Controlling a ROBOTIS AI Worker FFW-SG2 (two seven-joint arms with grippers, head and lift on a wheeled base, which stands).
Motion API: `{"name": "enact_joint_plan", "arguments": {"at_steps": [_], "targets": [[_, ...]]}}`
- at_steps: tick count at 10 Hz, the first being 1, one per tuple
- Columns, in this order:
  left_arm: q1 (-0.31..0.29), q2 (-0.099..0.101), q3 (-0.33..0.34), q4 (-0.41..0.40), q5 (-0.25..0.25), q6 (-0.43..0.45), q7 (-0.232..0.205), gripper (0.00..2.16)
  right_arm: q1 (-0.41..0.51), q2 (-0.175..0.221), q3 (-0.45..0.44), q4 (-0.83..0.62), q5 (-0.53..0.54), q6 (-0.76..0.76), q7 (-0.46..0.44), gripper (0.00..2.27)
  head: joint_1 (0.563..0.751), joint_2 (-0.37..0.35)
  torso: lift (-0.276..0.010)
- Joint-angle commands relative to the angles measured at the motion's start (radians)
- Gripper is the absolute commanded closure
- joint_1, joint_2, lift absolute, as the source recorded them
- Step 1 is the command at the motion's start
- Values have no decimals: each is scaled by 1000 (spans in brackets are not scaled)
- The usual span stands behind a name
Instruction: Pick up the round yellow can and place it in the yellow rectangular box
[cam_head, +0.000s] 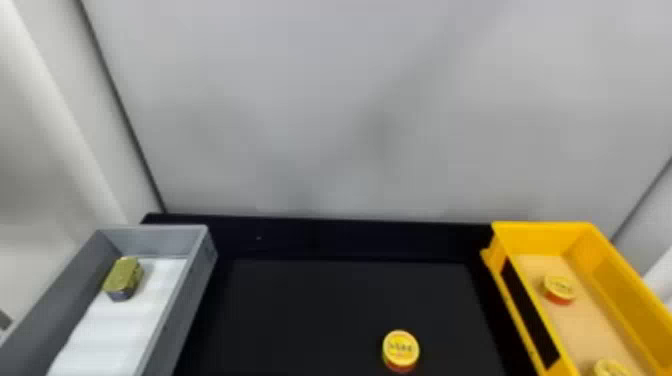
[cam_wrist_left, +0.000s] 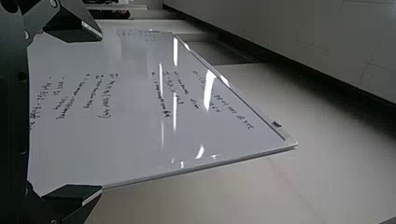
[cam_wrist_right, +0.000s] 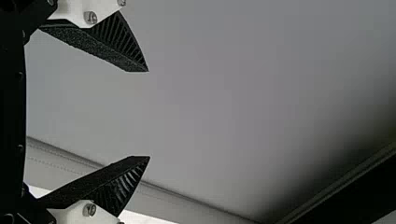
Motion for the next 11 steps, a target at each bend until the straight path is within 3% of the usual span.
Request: {"name": "enact_joint_plan", "arguments": {"at_steps": [1, 3, 4, 5, 6, 7, 9, 11], "targets": [[-9, 63, -42, 11, 34, 74, -18, 127, -2, 6, -5, -27, 23, 22, 10, 128, 629, 12, -55], [-78, 129, -111, 47, 41, 66, -18, 127, 26, 7, 10, 1, 23, 5, 10, 133, 629, 12, -55], [-119, 199, -170, 72, 41, 88, -30, 127, 50, 26, 18, 38, 3, -42, -20, 140, 629, 12, -55], [-153, 245, -222, 90, 30, 99, -47, 127, 67, 41, 4, 71, -35, -93, -31, 140, 629, 12, -55], [-193, 270, -245, 104, 22, 102, -68, 127, 72, 64, -1, 96, -43, -127, -33, 140, 629, 12, -55], [-228, 268, -245, 113, 37, 85, -87, 127, 72, 79, -13, 113, -54, -153, -33, 140, 629, 12, -55], [-262, 208, -245, 113, 25, 57, -103, 127, 76, 87, -31, 142, -81, -167, -33, 140, 629, 12, -55], [-251, 165, -303, 121, -38, 36, -107, 127, 75, 93, -50, 147, -83, -167, -8, 140, 629, 12, -55]]}}
